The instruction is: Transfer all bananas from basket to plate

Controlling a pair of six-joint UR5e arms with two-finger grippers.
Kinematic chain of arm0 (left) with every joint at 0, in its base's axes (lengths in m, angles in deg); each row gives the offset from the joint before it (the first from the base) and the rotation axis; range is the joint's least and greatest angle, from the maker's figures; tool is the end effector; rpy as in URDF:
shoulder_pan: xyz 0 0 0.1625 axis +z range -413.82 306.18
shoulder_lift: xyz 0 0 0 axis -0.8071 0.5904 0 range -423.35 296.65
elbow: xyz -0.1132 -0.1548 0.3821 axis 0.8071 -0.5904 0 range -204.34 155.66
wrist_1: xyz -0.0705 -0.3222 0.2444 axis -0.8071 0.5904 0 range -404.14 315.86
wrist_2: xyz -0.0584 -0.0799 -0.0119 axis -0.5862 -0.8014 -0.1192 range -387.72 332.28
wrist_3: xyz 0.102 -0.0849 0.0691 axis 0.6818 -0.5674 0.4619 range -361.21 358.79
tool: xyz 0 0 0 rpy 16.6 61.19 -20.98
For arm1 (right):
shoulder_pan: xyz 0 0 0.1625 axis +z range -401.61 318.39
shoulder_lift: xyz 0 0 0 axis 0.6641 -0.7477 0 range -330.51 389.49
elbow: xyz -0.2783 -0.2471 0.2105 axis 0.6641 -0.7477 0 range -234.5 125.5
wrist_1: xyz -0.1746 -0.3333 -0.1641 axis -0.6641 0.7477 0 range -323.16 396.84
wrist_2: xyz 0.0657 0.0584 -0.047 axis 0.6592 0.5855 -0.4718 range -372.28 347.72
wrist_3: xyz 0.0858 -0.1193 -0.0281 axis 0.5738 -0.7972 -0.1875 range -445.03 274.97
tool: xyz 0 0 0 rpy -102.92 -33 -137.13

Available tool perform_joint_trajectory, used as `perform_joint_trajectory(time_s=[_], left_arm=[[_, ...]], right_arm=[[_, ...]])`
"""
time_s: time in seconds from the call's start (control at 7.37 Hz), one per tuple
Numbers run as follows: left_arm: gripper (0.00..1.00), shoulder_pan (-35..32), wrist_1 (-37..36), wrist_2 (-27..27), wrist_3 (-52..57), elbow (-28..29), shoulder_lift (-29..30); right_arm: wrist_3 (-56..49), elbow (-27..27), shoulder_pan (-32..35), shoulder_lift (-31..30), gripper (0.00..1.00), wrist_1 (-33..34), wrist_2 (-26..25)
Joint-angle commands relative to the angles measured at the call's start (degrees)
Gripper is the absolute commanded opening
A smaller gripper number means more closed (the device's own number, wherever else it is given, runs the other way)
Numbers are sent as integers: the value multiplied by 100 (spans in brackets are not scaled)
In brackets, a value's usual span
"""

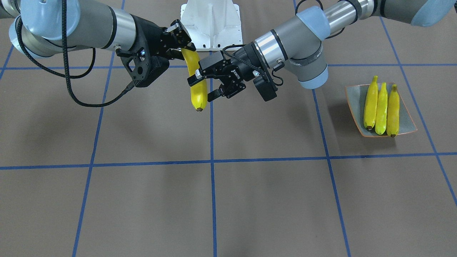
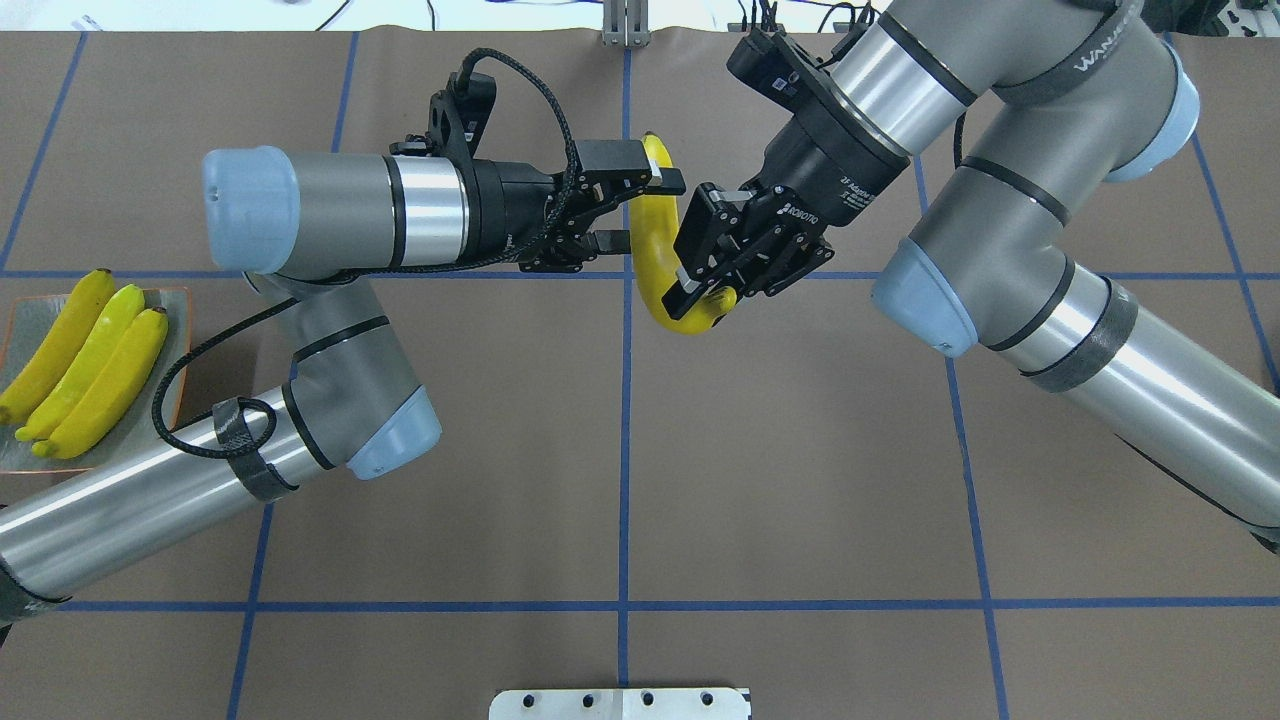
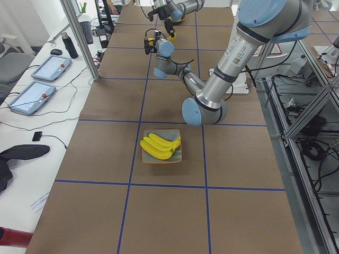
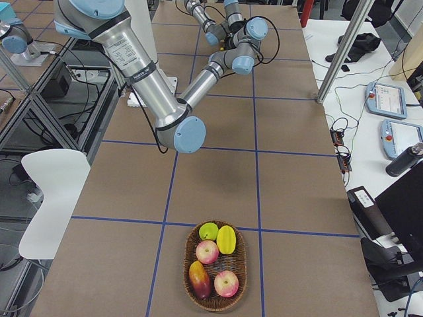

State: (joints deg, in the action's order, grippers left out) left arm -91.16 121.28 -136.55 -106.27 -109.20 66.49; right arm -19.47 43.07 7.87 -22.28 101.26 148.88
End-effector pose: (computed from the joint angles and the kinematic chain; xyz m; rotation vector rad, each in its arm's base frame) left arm 0.4983 -0.4873 0.1274 0.1513 1.9081 -0.3038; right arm -0.4046 -0.4604 0.1410 -0.2042 -1.4670 -0.4161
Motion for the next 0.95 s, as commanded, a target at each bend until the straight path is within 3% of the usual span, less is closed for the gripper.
perform_joint_trajectory(time_s=[0.0,0.14,0.27,0.41,0.68,0.81], left_arm=[[95,77,95,-15,195,22,-12],[95,86,95,-24,344,13,-21],[84,86,95,-33,346,-4,-12],[1,86,95,-33,346,-13,-21],[0,78,95,-33,346,-13,-47],[0,86,95,-33,346,-13,-47]], right_arm=[[-25,-1,0,-8,0,0,108],[-43,-10,0,-9,0,9,152],[-69,-19,0,-17,0,9,161],[-69,-19,0,-17,0,9,170],[-113,-10,0,-9,0,-9,161],[-96,-10,0,26,59,0,144]])
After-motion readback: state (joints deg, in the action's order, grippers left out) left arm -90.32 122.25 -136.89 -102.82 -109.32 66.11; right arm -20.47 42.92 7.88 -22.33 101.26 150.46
